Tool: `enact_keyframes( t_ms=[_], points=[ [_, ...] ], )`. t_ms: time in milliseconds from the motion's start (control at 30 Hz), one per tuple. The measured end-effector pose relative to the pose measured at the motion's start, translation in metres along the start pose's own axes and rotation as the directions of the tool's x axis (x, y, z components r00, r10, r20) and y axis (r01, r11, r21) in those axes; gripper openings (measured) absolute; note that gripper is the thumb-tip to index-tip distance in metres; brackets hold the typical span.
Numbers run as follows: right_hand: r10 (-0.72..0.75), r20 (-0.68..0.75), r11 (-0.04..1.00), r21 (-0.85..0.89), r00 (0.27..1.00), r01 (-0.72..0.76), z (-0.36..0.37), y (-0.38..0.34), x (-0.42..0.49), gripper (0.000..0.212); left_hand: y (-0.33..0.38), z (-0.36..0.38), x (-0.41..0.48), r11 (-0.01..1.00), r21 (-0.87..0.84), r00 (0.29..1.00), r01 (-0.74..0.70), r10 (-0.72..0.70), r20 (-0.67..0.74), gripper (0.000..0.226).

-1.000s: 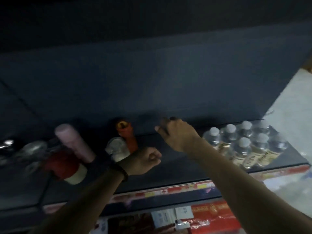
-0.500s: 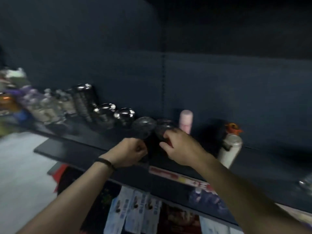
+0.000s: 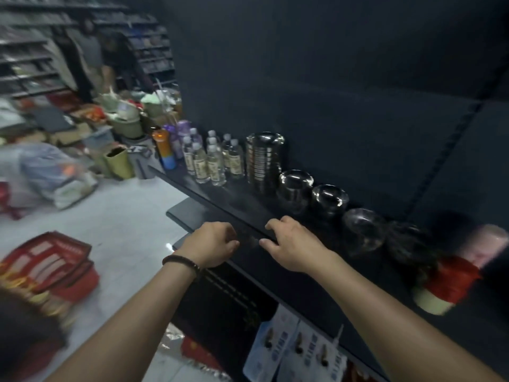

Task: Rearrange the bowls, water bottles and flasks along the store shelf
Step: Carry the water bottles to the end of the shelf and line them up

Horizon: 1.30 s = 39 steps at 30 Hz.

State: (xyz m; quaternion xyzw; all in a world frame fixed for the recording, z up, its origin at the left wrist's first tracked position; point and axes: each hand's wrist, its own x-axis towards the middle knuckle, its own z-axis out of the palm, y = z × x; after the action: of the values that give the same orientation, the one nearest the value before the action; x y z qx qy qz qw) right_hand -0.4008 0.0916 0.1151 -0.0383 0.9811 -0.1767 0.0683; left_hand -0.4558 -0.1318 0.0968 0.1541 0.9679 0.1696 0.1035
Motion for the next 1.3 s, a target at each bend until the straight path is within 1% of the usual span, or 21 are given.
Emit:
enact_keyframes(
  t_ms=[200, 267, 367, 567, 633, 700, 767, 867, 933, 1000, 1067, 1167, 1300],
  points=[
    [-0.093, 0.002, 0.996, 0.011, 0.996, 0.093, 0.007, -0.039, 0.112, 0.053, -0.055, -0.041, 0.060, 0.994, 0.060, 0.996, 0.092, -0.092, 0.001, 0.027],
    [-0.104, 0.016, 0.994, 0.016, 0.994, 0.104, 0.006, -0.050, 0.146, 0.052, -0.069, -0.059, 0.080, 0.990, 0.079, 0.993, 0.121, -0.122, 0.005, 0.029],
    [-0.118, 0.026, 0.993, 0.022, 0.993, 0.117, 0.005, -0.068, 0.191, 0.049, -0.091, -0.083, 0.108, 0.989, 0.077, 0.992, 0.130, -0.130, 0.001, 0.031],
    [-0.115, 0.021, 0.989, 0.098, 0.993, 0.113, 0.007, -0.103, 0.280, 0.045, -0.160, -0.112, 0.172, 0.986, -0.001, 0.986, 0.164, -0.164, 0.010, 0.032],
    [-0.109, 0.002, 0.987, 0.117, 0.994, 0.109, 0.009, -0.118, 0.316, 0.039, -0.188, -0.121, 0.200, 0.985, -0.033, 0.986, 0.167, -0.167, 0.006, 0.033],
    [-0.104, -0.021, 0.988, 0.110, 0.994, 0.106, 0.010, -0.132, 0.355, 0.028, -0.216, -0.131, 0.231, 0.985, -0.063, 0.987, 0.160, -0.160, -0.002, 0.032],
    [-0.086, -0.055, 0.992, 0.086, 0.995, 0.090, 0.010, -0.149, 0.397, 0.021, -0.246, -0.140, 0.262, 0.986, -0.083, 0.989, 0.145, -0.147, -0.016, 0.029],
    [-0.029, -0.130, 0.996, 0.077, 0.991, 0.039, 0.005, -0.177, 0.462, 0.021, -0.301, -0.149, 0.318, 0.987, -0.107, 0.992, 0.124, -0.127, -0.017, 0.026],
    [0.017, -0.144, 0.993, 0.115, 0.989, -0.001, 0.000, -0.194, 0.508, 0.022, -0.332, -0.154, 0.356, 0.986, -0.141, 0.996, 0.089, -0.091, -0.003, 0.026],
    [0.071, -0.165, 0.991, 0.128, 0.984, -0.050, -0.005, -0.206, 0.559, 0.028, -0.342, -0.171, 0.380, 0.980, -0.194, 0.998, 0.052, -0.057, -0.016, 0.034],
    [0.108, -0.205, 0.987, 0.139, 0.973, -0.081, -0.008, -0.213, 0.611, 0.036, -0.355, -0.180, 0.408, 0.969, -0.244, 0.999, 0.027, -0.034, -0.024, 0.036],
    [0.159, -0.180, 0.984, 0.106, 0.971, -0.141, -0.010, -0.215, 0.675, 0.023, -0.373, -0.183, 0.451, 0.960, -0.279, 1.000, -0.018, 0.014, -0.018, 0.033],
    [0.202, -0.104, 0.979, -0.011, 0.974, -0.204, 0.002, -0.198, 0.737, 0.034, -0.386, -0.176, 0.493, 0.958, -0.275, 0.997, -0.081, 0.077, -0.024, 0.041]
  ],
)
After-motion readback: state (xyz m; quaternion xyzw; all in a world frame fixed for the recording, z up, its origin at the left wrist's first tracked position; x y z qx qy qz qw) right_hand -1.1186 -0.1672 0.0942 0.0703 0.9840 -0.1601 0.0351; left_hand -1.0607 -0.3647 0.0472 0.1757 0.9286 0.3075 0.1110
